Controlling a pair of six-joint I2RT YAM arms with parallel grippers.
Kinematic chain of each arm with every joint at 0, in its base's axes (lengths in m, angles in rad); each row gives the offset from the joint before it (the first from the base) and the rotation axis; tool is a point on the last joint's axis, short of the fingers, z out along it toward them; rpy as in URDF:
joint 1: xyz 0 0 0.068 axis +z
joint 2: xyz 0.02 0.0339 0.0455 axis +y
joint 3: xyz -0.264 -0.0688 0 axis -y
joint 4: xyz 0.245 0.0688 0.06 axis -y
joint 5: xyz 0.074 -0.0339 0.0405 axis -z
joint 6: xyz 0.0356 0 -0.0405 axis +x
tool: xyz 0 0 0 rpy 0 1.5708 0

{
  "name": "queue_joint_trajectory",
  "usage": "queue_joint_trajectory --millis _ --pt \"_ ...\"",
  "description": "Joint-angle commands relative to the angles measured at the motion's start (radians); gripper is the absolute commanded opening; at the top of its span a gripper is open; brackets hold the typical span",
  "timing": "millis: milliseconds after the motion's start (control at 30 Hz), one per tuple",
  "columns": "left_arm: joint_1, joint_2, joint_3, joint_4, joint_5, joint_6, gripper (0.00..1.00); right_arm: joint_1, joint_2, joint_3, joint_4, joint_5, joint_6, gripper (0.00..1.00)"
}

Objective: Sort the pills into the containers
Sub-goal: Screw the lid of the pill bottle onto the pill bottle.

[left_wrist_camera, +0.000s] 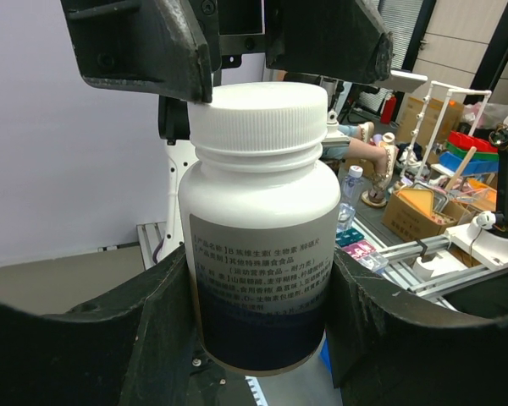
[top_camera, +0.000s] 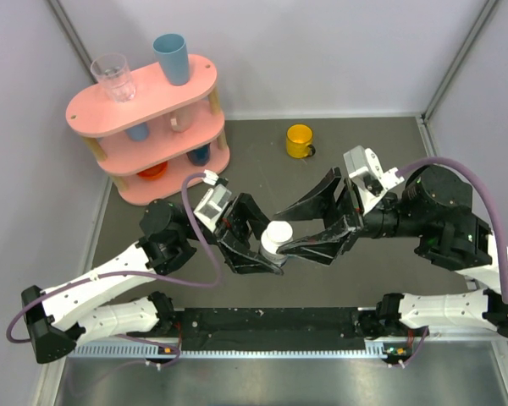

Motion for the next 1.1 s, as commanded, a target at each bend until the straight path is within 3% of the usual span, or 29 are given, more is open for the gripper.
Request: queue_joint_trajectory --millis 0,567,933,1067 --pt "-0.005 -0.002 0.007 0.045 -0.002 0.01 0.0 0.012 -0.005 -0.018 0.033 0.015 0.003 0.58" --pt "-0.005 -0.002 0.005 0.051 0.004 0.007 0.0 0.012 -0.012 -0.036 0.031 0.078 -0.011 0.59" --pt "-0.005 0.001 0.003 0.058 0.002 0.007 0.0 0.012 -0.013 -0.039 0.03 0.068 -0.008 0.39" --pt "-0.005 -0.014 0.011 0.01 -0.031 0.04 0.0 0.012 -0.012 -0.041 0.028 0.072 0.002 0.19"
